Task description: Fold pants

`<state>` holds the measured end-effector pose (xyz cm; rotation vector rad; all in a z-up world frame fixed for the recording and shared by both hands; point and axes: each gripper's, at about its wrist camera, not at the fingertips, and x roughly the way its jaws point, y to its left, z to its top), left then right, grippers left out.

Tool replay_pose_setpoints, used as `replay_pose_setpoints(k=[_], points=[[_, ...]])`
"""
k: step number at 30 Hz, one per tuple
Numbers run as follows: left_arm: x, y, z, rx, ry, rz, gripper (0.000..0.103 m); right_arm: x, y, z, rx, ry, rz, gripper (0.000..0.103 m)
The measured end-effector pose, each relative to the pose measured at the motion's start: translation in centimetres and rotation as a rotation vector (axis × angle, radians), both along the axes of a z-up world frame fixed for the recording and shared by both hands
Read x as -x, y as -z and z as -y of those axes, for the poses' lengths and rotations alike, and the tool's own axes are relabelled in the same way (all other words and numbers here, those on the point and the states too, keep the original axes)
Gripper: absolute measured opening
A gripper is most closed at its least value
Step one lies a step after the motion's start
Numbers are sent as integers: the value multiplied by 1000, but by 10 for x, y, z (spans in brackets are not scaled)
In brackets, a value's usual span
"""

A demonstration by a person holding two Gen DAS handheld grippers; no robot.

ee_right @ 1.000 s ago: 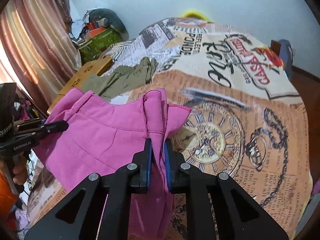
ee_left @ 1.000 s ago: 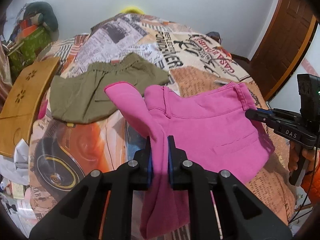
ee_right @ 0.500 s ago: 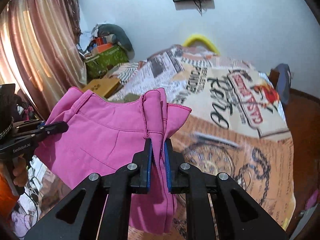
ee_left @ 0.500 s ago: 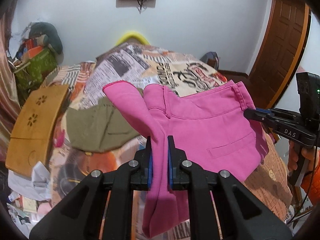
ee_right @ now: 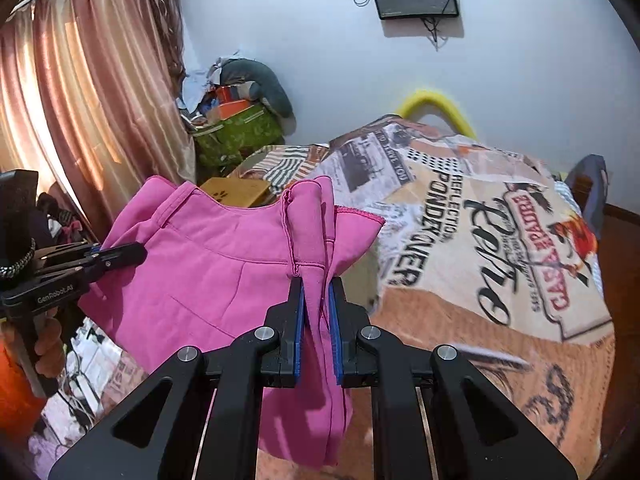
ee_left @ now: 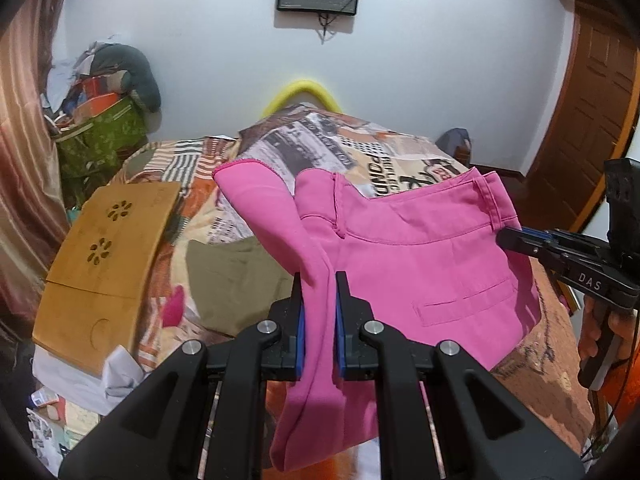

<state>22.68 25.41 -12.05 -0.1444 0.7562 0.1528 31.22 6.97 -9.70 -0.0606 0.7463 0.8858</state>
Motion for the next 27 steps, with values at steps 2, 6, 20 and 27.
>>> replay_pose_setpoints(k=[2, 6, 20, 27], points=[[-5, 3, -10, -6, -9, -2, 11, -6, 4, -12, 9, -7, -5, 10], [-20, 16, -35, 1, -32, -10, 11, -20, 14, -40, 28, -13, -7, 10], [-93, 108, -113, 82, -87, -116, 11, -70, 83, -116, 142, -18, -73, 10], [-122, 172, -127, 101, -114, -247, 12, -81, 123, -135, 260, -30, -102, 10]])
